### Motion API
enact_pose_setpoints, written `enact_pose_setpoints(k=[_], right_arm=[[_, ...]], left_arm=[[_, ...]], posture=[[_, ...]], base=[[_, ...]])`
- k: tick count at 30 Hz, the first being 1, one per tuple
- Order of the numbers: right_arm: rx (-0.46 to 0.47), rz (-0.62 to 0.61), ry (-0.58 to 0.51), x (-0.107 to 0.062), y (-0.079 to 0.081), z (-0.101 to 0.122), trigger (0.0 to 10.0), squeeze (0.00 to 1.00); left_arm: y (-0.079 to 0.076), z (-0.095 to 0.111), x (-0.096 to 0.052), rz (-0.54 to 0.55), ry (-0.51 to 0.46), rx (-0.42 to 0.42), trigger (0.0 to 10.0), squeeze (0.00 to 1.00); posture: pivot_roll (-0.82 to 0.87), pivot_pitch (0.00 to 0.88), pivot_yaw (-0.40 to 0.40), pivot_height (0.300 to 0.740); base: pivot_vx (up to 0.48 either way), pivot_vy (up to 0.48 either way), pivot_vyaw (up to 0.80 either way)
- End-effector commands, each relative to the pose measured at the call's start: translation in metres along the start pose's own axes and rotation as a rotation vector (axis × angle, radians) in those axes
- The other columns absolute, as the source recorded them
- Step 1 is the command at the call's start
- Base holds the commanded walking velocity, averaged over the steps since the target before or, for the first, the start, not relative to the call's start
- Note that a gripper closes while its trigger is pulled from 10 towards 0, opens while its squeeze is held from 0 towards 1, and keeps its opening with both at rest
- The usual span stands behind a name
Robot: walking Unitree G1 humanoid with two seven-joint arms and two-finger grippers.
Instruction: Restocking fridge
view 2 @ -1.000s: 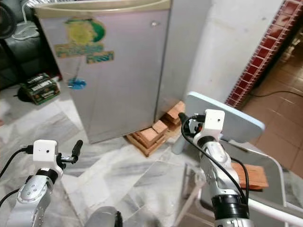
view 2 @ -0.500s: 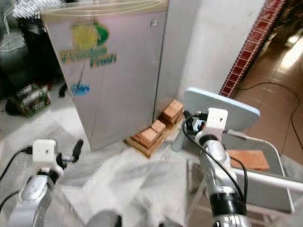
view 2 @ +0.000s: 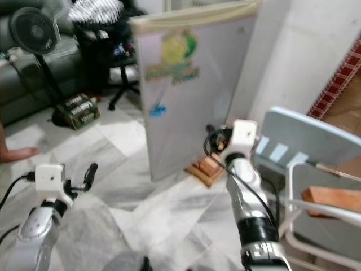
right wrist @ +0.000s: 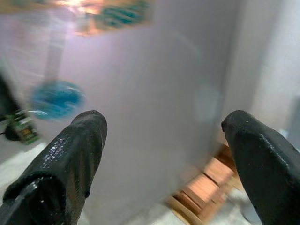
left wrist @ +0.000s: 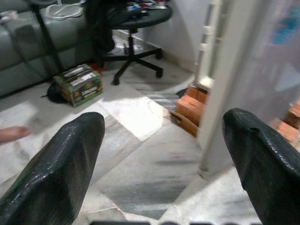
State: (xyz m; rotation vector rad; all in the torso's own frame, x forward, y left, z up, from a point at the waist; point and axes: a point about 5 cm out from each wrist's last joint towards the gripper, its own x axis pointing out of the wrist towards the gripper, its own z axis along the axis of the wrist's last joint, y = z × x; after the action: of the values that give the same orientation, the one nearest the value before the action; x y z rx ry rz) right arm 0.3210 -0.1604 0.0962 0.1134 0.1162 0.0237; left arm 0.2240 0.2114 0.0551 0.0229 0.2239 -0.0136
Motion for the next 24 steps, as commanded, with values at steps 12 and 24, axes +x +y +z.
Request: enact_pose_setpoints(k=[12,24], right_arm=[[0.059,0.069,-0.085,0.018,0.041,0.024,10.0,0.0],[0.152,0.18,-0.13,0.032,0.088,0.044,10.0,0.0]], left_arm=[[0.0,-0.001,0.004,0.001,0.018,0.011,10.0,0.0],[-0.005,0.002,0.007,-0.007,-0.006,0.026,10.0,0.0]], posture=[[0.15,0.0,-0.028,0.74],[0.16,0.0,-0.03,0.74]], base=[[0.46,0.0,0.04],[0.257,0.0,0.0]])
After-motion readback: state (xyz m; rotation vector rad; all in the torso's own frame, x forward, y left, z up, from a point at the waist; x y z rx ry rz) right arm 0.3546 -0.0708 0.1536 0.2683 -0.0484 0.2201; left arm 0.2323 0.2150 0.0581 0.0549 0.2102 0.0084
